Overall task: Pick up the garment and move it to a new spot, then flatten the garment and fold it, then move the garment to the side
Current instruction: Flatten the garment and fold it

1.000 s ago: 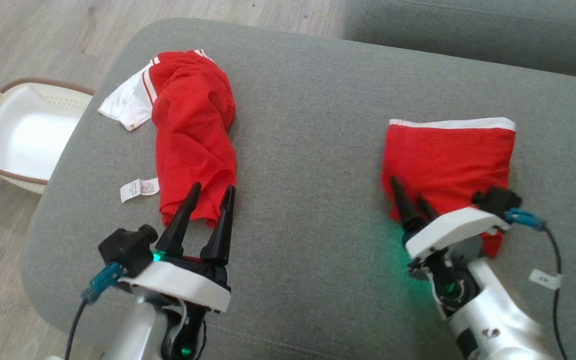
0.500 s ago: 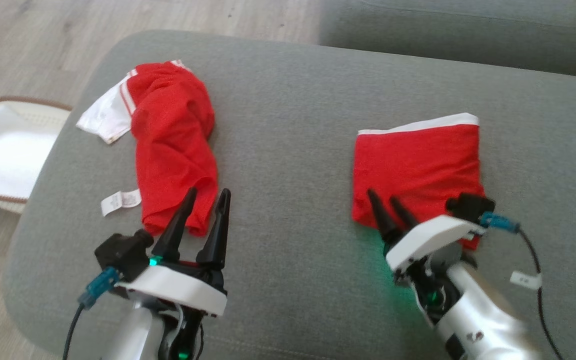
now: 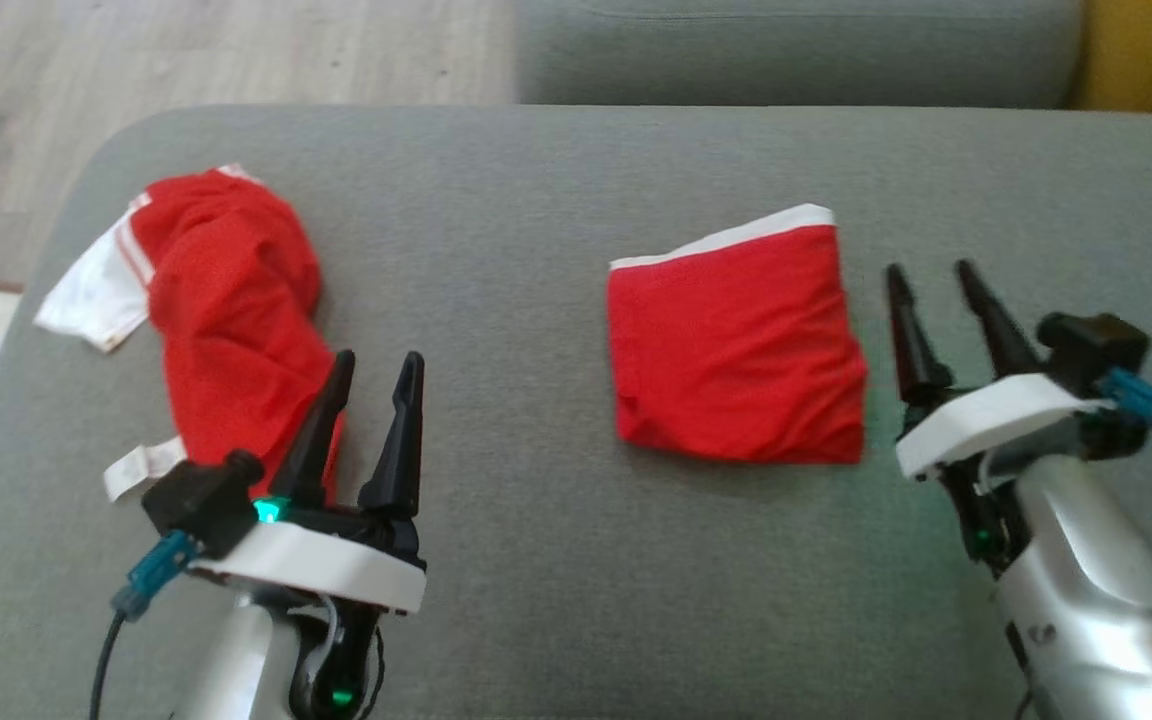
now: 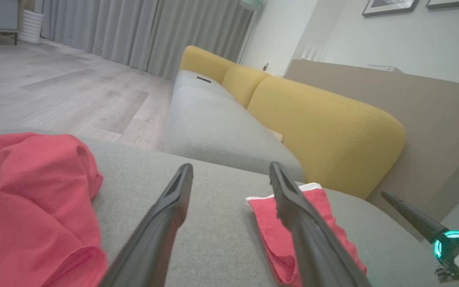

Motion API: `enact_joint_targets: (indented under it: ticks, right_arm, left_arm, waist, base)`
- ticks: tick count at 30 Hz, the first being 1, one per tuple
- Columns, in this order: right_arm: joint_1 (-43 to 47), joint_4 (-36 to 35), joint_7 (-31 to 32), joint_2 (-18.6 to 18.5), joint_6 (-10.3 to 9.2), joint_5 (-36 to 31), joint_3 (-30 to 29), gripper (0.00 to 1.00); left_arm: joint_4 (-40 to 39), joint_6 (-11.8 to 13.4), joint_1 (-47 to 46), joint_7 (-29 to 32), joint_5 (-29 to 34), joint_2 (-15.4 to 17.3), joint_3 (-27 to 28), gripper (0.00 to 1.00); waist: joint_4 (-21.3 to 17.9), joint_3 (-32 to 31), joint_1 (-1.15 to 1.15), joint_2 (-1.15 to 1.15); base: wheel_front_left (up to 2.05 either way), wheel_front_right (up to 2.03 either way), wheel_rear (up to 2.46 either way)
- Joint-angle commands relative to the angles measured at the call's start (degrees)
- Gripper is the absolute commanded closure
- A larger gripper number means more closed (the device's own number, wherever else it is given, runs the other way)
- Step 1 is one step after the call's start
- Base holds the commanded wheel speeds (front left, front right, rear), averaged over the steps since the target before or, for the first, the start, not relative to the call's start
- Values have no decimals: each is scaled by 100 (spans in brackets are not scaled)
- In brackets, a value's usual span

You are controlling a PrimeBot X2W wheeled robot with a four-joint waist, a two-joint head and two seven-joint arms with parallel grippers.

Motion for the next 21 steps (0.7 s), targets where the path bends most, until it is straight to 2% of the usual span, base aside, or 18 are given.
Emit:
enact_joint_targets:
  ticks: [1,5,6,8,14,21]
  right_arm:
    - [103,-262,-82,83,-4,-172,-96,0]
    - [575,-811,-101,371,-4,-893,-768,0]
    - [822,-1134,-103,502,-4,-1227,-1011,0]
    - [1063,-1410,-104,627,-4,-1428,-1190,0]
    - [1476,-1904,-105,771,-4,-1747,-1397,0]
    - [1511,-2128,-105,786,-4,-1761,-1352,0]
  left_arm:
    - [-234,8,-180,-29,47,30,212,0]
    - [-316,8,-179,-29,86,30,299,0]
    - [-343,8,-168,-29,126,30,337,0]
    - [-358,8,-146,-29,168,30,367,0]
    - [-358,8,-56,-29,289,30,377,0]
    - [-359,8,-95,-29,288,30,311,0]
  waist:
    - [-159,7,0,0]
    - [-354,11,0,0]
    - [-434,15,0,0]
    - [-498,15,0,0]
    - [-617,44,0,0]
    - [-556,145,0,0]
  base:
    - [0,0,0]
    - [0,0,0]
    - [0,0,0]
    - [0,0,0]
    - [0,0,0]
    - [0,0,0]
